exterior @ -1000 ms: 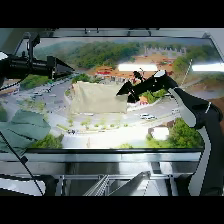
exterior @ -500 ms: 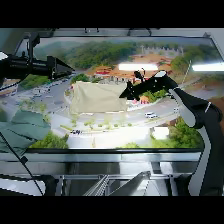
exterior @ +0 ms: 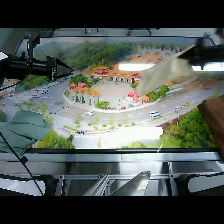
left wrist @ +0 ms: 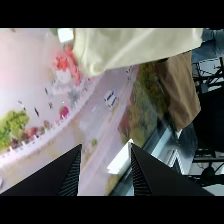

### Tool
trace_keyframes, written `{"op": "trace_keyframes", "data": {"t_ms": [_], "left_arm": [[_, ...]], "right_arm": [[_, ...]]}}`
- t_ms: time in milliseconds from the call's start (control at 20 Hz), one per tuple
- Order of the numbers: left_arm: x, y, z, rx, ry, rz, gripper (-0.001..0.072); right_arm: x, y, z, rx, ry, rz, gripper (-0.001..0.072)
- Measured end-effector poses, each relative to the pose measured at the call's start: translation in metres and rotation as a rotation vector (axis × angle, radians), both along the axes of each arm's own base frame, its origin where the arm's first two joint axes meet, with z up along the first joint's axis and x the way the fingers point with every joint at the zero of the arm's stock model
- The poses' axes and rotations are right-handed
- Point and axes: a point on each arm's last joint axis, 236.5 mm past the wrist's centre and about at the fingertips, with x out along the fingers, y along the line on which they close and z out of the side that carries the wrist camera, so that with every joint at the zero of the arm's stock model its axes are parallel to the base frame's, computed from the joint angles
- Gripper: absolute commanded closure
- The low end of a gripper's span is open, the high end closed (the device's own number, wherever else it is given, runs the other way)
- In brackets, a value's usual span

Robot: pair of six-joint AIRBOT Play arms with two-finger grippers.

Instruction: Fold the shirts.

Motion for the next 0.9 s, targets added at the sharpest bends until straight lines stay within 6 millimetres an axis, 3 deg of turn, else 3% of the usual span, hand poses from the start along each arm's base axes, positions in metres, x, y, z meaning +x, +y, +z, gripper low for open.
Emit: {"op": "trace_keyframes", "data": {"t_ms": [150, 250, 350, 500, 650, 850, 900], "left_arm": [[0.0, 0.0, 0.0, 0.0, 0.0, 0.0, 0.0382], [0.0, 0.0, 0.0, 0.0, 0.0, 0.0, 0.0382], [0.0, 0.0, 0.0, 0.0, 0.0, 0.0, 0.0382], [0.0, 0.0, 0.0, 0.0, 0.0, 0.0, 0.0382], [0.0, 0.0, 0.0, 0.0, 0.0, 0.0, 0.0382], [0.0, 0.0, 0.0, 0.0, 0.0, 0.0, 0.0382], [0.0, 0.0, 0.0, 0.0, 0.0, -0.001, 0.0382]], "right_arm": [[-0.05, -0.123, 0.003, -0.225, 0.107, -0.271, 0.0692], [-0.099, -0.181, -0.001, -0.33, 0.211, -0.412, 0.0693], [-0.15, -0.219, -0.016, -0.393, 0.326, -0.529, 0.0692], [-0.221, -0.247, -0.055, -0.427, 0.489, -0.663, 0.0691], [-0.282, -0.254, -0.111, -0.408, 0.639, -0.757, 0.069], [-0.328, -0.257, -0.155, -0.38, 0.741, -0.802, 0.0681], [-0.335, -0.258, -0.161, -0.379, 0.755, -0.804, 0.059]]}}
